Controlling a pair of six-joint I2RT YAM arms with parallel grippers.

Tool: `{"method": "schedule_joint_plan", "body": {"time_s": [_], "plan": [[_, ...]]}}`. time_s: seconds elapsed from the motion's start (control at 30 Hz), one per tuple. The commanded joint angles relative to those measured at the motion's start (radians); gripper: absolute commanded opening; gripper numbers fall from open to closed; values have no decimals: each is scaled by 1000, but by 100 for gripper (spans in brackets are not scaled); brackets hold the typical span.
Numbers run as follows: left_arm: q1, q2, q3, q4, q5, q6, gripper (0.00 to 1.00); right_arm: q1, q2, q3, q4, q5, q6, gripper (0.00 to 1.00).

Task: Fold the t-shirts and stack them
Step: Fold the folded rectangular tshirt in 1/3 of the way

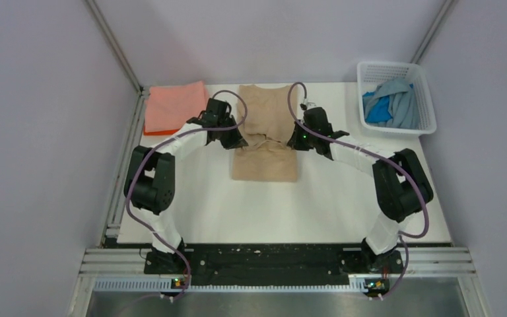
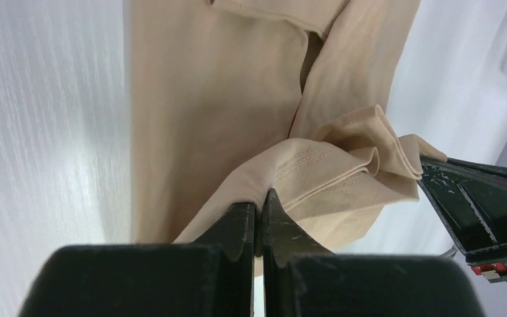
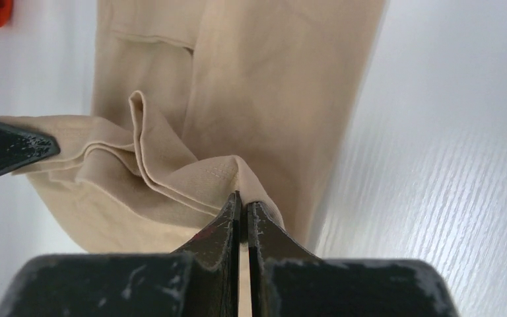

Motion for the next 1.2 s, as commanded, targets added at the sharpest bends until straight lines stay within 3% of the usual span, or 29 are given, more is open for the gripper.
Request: {"method": "schedule_joint_plan", "body": {"time_s": [0.0,0.27,0.4,0.43,0.57,0.6,0.63,0.67,0.77,1.0,1.17], "plan": [[20,73,87,-10,-5,50,0,-41,68,82,68,-33,-31,0],[42,204,171,45,32,14,0,-73,193,128,156,-33,-30,0],[72,241,210,37,46,-2,8,-90,242,178,155,-18,-34,10],[78,242,217,37,41,-3,13,-93,250,194,147,-17,-40,15],[96,220,241,25,23,-9,51,-94,248,258,66,6,-80,55],[98,207,241,28,29,-7,65,-94,235,260,49,14,-89,61],[99,195,241,29,34,-4,86,-94,216,256,43,23,-92,69],[99,179,239,28,37,-2,97,-94,193,245,43,29,-96,75],[99,117,207,4,25,8,99,-94,97,166,66,19,-101,98],[94,-110,-105,45,12,0,99,-94,-143,-122,204,-167,-60,99],[73,-240,-313,69,12,-9,99,-77,-204,-240,339,-389,1,99]]}}
